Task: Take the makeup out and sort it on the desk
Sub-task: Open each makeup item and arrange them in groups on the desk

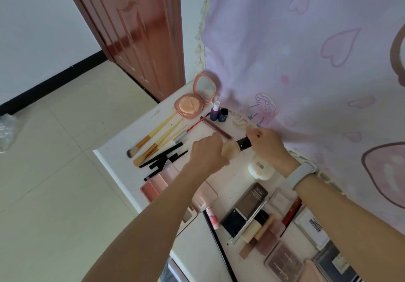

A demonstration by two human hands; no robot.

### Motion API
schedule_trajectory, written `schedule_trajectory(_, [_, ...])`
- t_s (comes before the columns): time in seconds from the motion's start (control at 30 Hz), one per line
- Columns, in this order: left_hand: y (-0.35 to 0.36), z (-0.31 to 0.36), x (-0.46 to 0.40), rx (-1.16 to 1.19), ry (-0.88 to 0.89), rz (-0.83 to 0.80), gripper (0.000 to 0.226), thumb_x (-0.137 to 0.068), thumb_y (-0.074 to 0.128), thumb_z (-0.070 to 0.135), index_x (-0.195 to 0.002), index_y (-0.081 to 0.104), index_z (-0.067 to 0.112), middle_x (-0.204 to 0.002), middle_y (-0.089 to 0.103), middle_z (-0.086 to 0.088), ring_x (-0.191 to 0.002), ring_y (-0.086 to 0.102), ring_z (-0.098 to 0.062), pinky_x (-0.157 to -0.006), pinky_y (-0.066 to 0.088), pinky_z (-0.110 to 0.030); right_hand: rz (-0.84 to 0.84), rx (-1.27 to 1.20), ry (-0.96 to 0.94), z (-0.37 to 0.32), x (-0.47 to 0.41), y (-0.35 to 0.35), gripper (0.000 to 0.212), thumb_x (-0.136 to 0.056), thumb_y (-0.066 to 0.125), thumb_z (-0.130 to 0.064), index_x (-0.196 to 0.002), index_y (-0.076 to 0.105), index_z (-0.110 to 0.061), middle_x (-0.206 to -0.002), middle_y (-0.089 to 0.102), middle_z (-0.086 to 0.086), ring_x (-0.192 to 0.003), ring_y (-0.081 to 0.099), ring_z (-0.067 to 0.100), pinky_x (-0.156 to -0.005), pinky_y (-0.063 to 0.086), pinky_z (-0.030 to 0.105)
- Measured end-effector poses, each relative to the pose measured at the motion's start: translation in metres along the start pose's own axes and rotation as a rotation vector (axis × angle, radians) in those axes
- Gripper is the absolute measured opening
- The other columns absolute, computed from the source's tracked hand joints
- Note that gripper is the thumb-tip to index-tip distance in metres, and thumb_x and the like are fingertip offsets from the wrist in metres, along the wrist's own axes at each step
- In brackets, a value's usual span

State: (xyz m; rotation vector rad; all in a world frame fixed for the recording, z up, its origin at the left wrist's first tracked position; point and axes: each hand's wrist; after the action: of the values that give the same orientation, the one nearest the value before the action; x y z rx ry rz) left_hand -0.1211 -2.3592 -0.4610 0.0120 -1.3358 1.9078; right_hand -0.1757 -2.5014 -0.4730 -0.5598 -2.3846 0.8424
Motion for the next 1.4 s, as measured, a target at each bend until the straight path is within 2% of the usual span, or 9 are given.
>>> schedule_trajectory(0.23, [-0.009,-0.013,0.008,0.116,0.139,0.102,0.043,-0.075,0.073,0.028,-0.111,0.054,0.014,-0.103,0.061,-0.003,-0.086,0.051,-0.018,-0.070,0.033,-0.025,0.070,0.087,-0.094,-0.013,0.011,-0.001,0.042,-0.095,0.038,-0.036,-0.060,0.042,-0.014,-0.054,0.041,-0.001,-0.049,0.038,0.012,-0.047,0.026,0.025])
schedule_trajectory(0.43, [-0.011,-0.027,0.011,0.179,0.137,0.109,0.037,-0.074,0.074,0.025,-0.106,0.061,0.014,-0.098,0.065,-0.003,-0.088,0.055,-0.019,-0.074,0.039,-0.028,-0.132,0.069,-0.383,-0.012,0.024,-0.010,0.012,-0.094,0.042,-0.021,-0.103,0.049,-0.024,-0.080,0.047,-0.018,-0.058,0.049,-0.012,-0.051,0.036,0.008])
schedule_trajectory(0.6, [-0.009,-0.032,0.014,0.172,0.142,0.127,0.042,-0.071,0.077,0.025,-0.108,0.060,0.015,-0.100,0.064,-0.001,-0.090,0.055,-0.017,-0.081,0.042,-0.029,-0.092,0.246,-0.289,-0.019,0.022,-0.014,0.027,-0.092,0.034,-0.048,-0.092,0.048,-0.025,-0.076,0.059,-0.006,-0.065,0.057,0.012,-0.059,0.045,0.026])
schedule_trajectory(0.77, [-0.009,-0.034,0.013,0.192,0.123,0.167,0.040,-0.071,0.077,0.025,-0.106,0.060,0.014,-0.100,0.064,-0.001,-0.088,0.055,-0.016,-0.080,0.043,-0.029,-0.133,0.111,-0.438,-0.020,0.026,-0.014,0.025,-0.091,0.048,-0.017,-0.113,0.048,-0.027,-0.100,0.049,-0.010,-0.063,0.048,-0.001,-0.062,0.040,0.013])
schedule_trajectory(0.83, [-0.010,-0.035,0.012,0.184,0.113,0.186,0.043,-0.071,0.078,0.025,-0.108,0.059,0.015,-0.102,0.063,-0.001,-0.088,0.053,-0.015,-0.080,0.042,-0.028,-0.111,0.136,-0.401,-0.022,0.026,-0.014,0.029,-0.088,0.051,-0.027,-0.117,0.045,-0.031,-0.108,0.045,-0.011,-0.066,0.046,0.000,-0.069,0.042,0.021])
schedule_trajectory(1.0, [-0.005,-0.034,0.012,0.184,0.122,0.202,0.042,-0.070,0.078,0.024,-0.107,0.059,0.015,-0.103,0.063,-0.001,-0.086,0.050,-0.013,-0.075,0.037,-0.024,-0.070,0.273,-0.277,-0.024,0.021,-0.016,0.025,-0.092,0.041,-0.041,-0.094,0.052,-0.020,-0.078,0.059,-0.005,-0.063,0.055,0.009,-0.054,0.037,0.021])
schedule_trajectory(1.13, [-0.005,-0.036,0.011,0.186,0.109,0.224,0.042,-0.071,0.077,0.024,-0.107,0.059,0.014,-0.102,0.063,-0.001,-0.090,0.055,-0.016,-0.077,0.041,-0.025,-0.174,0.121,-0.369,-0.021,0.026,-0.016,0.023,-0.086,0.053,-0.021,-0.107,0.046,-0.029,-0.102,0.048,-0.008,-0.063,0.048,0.005,-0.066,0.042,0.021])
schedule_trajectory(1.27, [-0.005,-0.037,0.011,0.197,0.116,0.243,0.042,-0.070,0.078,0.023,-0.106,0.059,0.014,-0.101,0.063,-0.001,-0.088,0.056,-0.015,-0.076,0.040,-0.024,-0.077,0.177,-0.215,-0.023,0.021,-0.012,0.024,-0.088,0.042,-0.049,-0.095,0.051,-0.028,-0.080,0.058,-0.008,-0.062,0.050,0.007,-0.065,0.042,0.028])
schedule_trajectory(1.4, [-0.005,-0.039,0.010,0.198,0.122,0.249,0.041,-0.070,0.078,0.023,-0.105,0.058,0.013,-0.101,0.063,-0.001,-0.088,0.057,-0.016,-0.078,0.045,-0.027,-0.109,0.118,-0.311,-0.022,0.023,-0.011,0.013,-0.088,0.050,-0.029,-0.101,0.049,-0.032,-0.087,0.054,-0.012,-0.056,0.048,0.005,-0.062,0.040,0.022])
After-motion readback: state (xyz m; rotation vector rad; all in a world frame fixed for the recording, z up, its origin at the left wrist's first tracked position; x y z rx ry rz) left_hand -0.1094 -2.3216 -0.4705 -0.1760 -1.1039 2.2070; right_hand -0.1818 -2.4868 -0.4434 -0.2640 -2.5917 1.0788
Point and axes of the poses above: each hand's wrist, its own x-axis away from the middle knuckle, its own y-axis out of the palm, z = x × y
